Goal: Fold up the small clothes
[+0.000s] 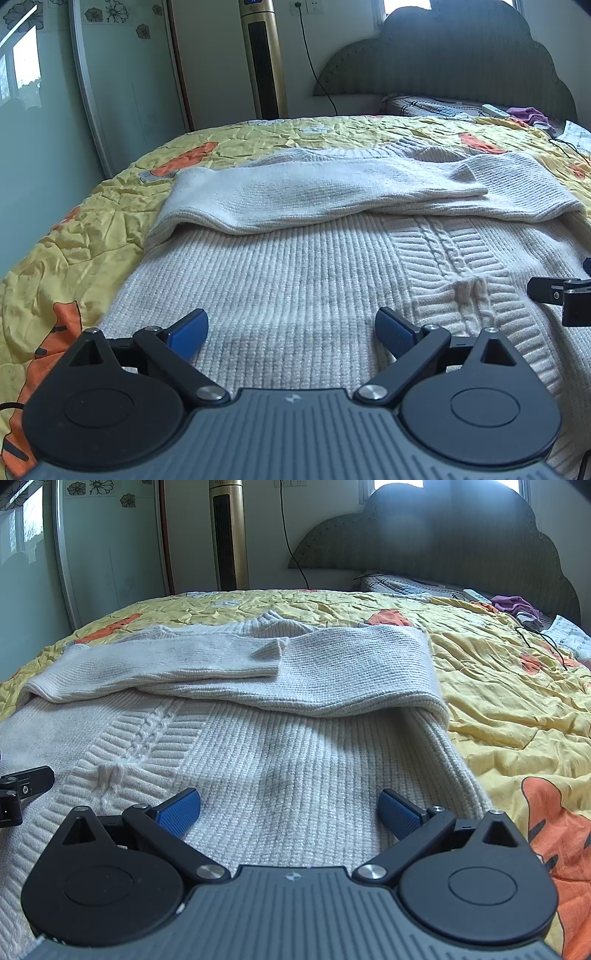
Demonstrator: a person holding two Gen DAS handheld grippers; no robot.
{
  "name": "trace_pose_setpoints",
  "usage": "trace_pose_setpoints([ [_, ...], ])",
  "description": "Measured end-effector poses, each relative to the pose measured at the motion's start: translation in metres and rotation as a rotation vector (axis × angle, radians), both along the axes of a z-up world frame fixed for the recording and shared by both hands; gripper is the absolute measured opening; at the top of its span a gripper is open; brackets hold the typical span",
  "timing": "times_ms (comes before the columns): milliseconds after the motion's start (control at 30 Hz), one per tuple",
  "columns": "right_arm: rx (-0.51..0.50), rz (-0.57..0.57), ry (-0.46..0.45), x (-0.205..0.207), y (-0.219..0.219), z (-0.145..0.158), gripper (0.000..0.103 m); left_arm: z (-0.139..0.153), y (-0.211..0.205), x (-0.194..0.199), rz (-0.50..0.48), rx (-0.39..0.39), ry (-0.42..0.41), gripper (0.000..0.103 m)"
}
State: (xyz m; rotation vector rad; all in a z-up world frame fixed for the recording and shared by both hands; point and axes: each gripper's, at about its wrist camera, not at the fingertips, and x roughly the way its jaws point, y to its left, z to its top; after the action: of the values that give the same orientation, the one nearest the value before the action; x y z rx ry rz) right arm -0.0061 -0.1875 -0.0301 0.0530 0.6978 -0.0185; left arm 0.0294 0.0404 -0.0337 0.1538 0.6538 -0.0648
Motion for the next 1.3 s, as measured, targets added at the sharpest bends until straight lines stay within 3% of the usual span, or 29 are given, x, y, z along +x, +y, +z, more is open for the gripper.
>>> trace_pose_setpoints([
  [1033, 0.001, 0.001, -0.003, 0.0, 0.0, 0.0, 0.103, 0.009, -0.002, -0.004, -0.014, 0.062, -0.018, 0.098],
  [1300, 0.002, 0.001, -0.003, 0.0, 0.0, 0.0, 0.103, 0.012, 0.001, -0.007, -0.011, 0.048, -0.026, 0.098],
])
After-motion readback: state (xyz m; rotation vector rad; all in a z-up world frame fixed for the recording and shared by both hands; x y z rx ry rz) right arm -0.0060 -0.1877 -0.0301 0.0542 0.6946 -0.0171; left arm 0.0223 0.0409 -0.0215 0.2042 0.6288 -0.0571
